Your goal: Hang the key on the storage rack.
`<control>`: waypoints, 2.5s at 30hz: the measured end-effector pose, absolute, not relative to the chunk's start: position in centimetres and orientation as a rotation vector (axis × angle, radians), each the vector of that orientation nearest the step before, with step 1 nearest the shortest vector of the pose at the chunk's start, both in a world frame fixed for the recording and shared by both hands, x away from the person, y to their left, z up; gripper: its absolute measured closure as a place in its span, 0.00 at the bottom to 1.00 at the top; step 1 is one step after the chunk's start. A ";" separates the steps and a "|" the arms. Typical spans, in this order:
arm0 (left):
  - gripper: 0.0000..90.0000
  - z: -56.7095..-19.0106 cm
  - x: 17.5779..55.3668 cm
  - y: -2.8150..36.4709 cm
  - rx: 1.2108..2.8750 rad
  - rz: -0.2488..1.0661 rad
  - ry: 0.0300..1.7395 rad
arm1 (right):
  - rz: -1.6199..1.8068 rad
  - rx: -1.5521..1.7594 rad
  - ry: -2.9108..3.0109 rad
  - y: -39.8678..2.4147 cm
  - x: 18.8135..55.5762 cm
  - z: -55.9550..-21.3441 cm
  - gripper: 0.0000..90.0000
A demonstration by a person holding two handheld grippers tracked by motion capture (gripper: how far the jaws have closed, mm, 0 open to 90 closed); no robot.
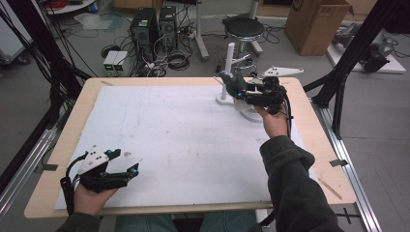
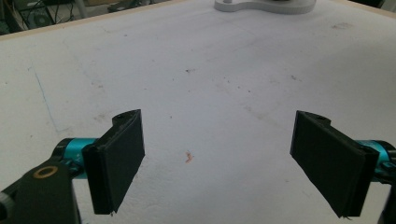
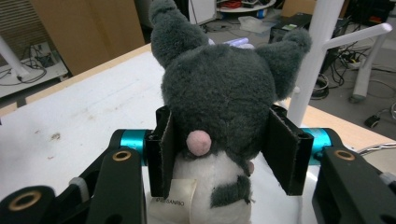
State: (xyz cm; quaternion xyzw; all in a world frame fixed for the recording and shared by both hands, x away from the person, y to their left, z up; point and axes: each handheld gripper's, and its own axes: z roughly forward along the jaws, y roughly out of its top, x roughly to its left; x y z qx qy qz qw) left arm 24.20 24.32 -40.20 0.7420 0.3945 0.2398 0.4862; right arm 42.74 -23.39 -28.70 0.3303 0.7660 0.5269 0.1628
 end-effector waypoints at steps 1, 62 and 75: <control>0.20 -40.2 24.2 24.3 1.806 0.585 0.959 | 1.499 0.942 2.182 -23.4 42.8 -28.6 0.55; 0.20 -40.2 24.1 24.6 1.802 0.586 0.959 | 1.396 1.053 2.195 -23.7 46.4 -30.7 0.54; 0.20 -40.2 24.1 24.5 1.803 0.586 0.956 | 1.382 1.080 2.200 -23.8 46.5 -31.5 0.54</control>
